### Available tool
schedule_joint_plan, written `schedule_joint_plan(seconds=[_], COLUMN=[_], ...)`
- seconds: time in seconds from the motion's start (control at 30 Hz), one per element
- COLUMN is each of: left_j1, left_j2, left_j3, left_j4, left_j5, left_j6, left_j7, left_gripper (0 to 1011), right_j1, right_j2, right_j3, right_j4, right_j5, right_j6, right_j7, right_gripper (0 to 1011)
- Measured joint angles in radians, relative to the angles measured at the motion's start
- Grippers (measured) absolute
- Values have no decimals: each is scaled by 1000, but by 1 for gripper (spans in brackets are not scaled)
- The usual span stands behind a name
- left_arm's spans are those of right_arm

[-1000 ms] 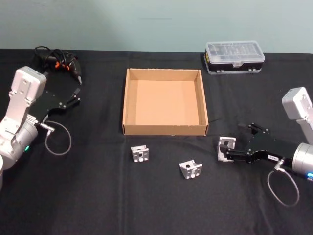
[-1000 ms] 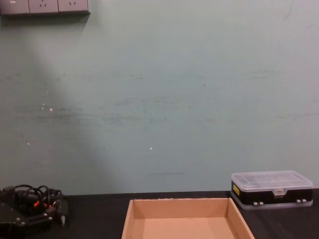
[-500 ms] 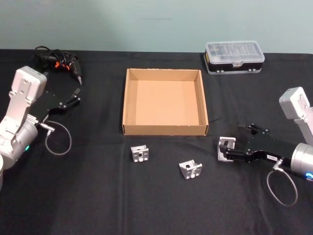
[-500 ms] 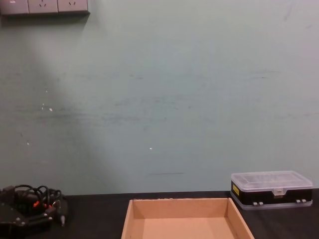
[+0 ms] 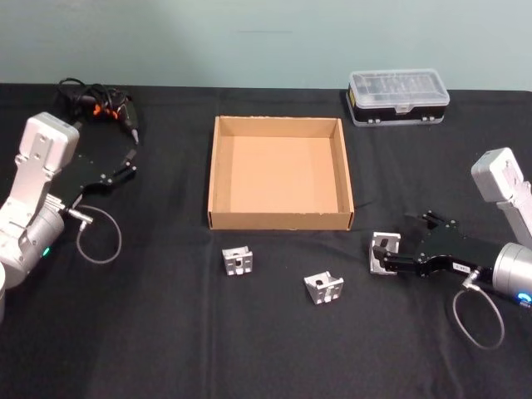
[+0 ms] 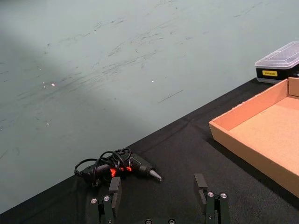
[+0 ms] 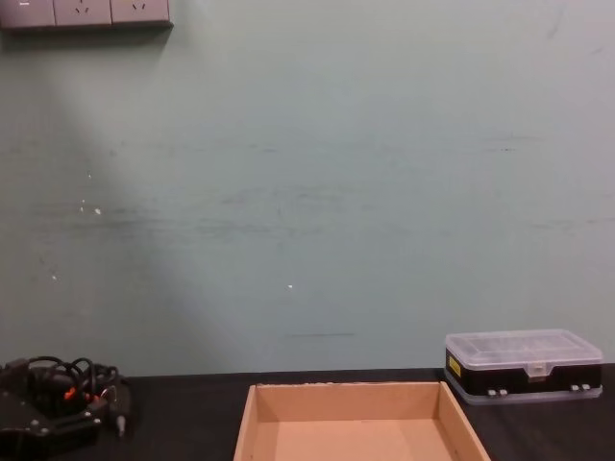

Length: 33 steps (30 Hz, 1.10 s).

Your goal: Use one hand to pick up the angle iron from the table and place it into the box.

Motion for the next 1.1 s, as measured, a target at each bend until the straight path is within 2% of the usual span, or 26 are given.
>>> schedule_joint_plan(seconds=[0.2,0.37,0.5,0.53,0.57,0.63,0.67,0.83,0.87,0.9,0.93,1.0,1.1], left_j1=[0,0,0,0,0,0,0,0,0,0,0,0,0], left_j2=[0,0,0,0,0,0,0,0,0,0,0,0,0], left_j3=[0,0,0,0,0,0,0,0,0,0,0,0,0], left_j4=[0,0,0,0,0,0,0,0,0,0,0,0,0], left_j5=[0,0,0,0,0,0,0,0,0,0,0,0,0], left_j6=[0,0,0,0,0,0,0,0,0,0,0,0,0], left_j7=[0,0,0,0,0,0,0,0,0,0,0,0,0], left_gripper=[1011,1011,1011,1011,1011,1011,1011,1011,1011,1011,1011,1011,1011], right_j1=[0,-1,-1,-1,-1,-2,-2,-2,-2,-2,-2,-2,-2], right_j2=[1,2,2,2,2,2,2,3,3,3,3,3,3], right_j3=[0,0,0,0,0,0,0,0,0,0,0,0,0], right_j4=[0,0,0,0,0,-1,-1,-1,-1,-1,-1,-1,-1], right_j5=[1,1,2,2,2,2,2,2,2,3,3,3,3], right_j6=[-1,-1,-2,-2,-2,-2,-2,-3,-3,-3,-4,-4,-4], right_j7=[1,1,1,1,1,1,1,1,1,1,1,1,2], right_gripper=[1004,908,788,788,735,693,632,489,430,430,369,333,226])
